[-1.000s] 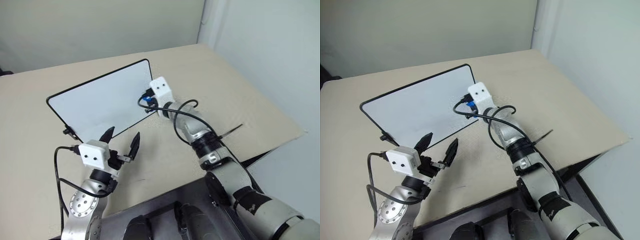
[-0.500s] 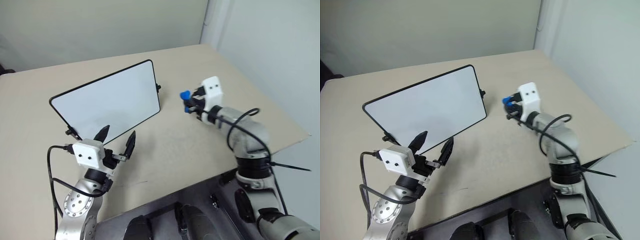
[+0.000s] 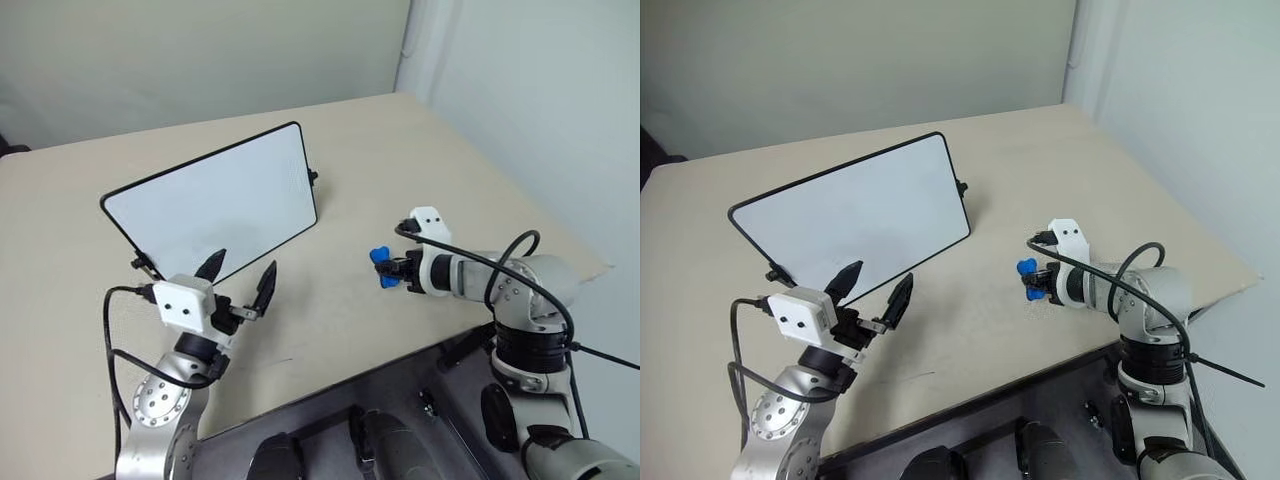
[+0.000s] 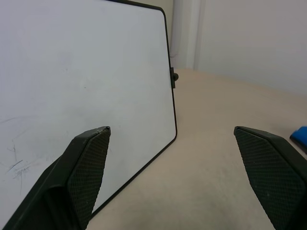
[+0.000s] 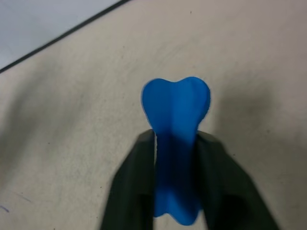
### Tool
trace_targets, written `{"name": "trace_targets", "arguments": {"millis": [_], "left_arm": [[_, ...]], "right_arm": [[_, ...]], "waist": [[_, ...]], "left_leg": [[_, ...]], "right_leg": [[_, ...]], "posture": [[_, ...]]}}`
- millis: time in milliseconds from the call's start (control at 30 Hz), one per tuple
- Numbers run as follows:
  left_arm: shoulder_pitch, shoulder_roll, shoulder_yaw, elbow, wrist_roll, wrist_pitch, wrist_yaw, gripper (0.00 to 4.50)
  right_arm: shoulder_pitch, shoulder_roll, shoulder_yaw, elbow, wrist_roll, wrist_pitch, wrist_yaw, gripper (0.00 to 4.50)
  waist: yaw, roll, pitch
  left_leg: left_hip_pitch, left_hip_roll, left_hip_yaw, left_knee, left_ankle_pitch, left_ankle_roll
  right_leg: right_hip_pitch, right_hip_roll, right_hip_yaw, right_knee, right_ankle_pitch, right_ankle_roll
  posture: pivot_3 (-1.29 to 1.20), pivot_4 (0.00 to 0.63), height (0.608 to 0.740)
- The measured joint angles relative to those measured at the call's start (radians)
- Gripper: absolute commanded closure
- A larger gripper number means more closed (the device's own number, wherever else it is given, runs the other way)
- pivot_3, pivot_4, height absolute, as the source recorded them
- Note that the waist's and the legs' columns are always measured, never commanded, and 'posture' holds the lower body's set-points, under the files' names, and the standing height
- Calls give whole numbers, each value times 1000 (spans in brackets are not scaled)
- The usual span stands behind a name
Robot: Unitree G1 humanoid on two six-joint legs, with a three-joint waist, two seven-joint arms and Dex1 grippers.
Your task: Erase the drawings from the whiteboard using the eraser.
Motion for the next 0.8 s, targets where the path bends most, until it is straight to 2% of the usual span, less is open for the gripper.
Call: {"name": "trace_targets", "arguments": {"millis": [133, 433, 800], "left_arm": [[-7, 0, -3, 10, 2, 0, 0, 0], [-24, -1, -14, 26, 2, 0, 0, 0], [-12, -2, -32, 20, 1, 1, 0, 0]], "right_arm": [[25, -33, 39, -3, -1, -25, -5, 945], [120, -163, 64, -144, 14, -231, 43, 945], [297, -125, 47, -312, 103, -668, 172, 945]], "waist": [[2, 0, 0], [10, 0, 0], [12, 0, 0]], "left_leg": [[-1, 0, 0, -2, -2, -1], [-5, 0, -1, -2, -3, -1], [-3, -3, -4, -2, -3, 0]], "right_leg": [[-1, 0, -1, -2, 0, 0], [-1, 0, -3, -7, 0, 0], [2, 1, -3, -9, 0, 0]], "posture": [[0, 150, 735], [0, 150, 735], [0, 150, 735]]}}
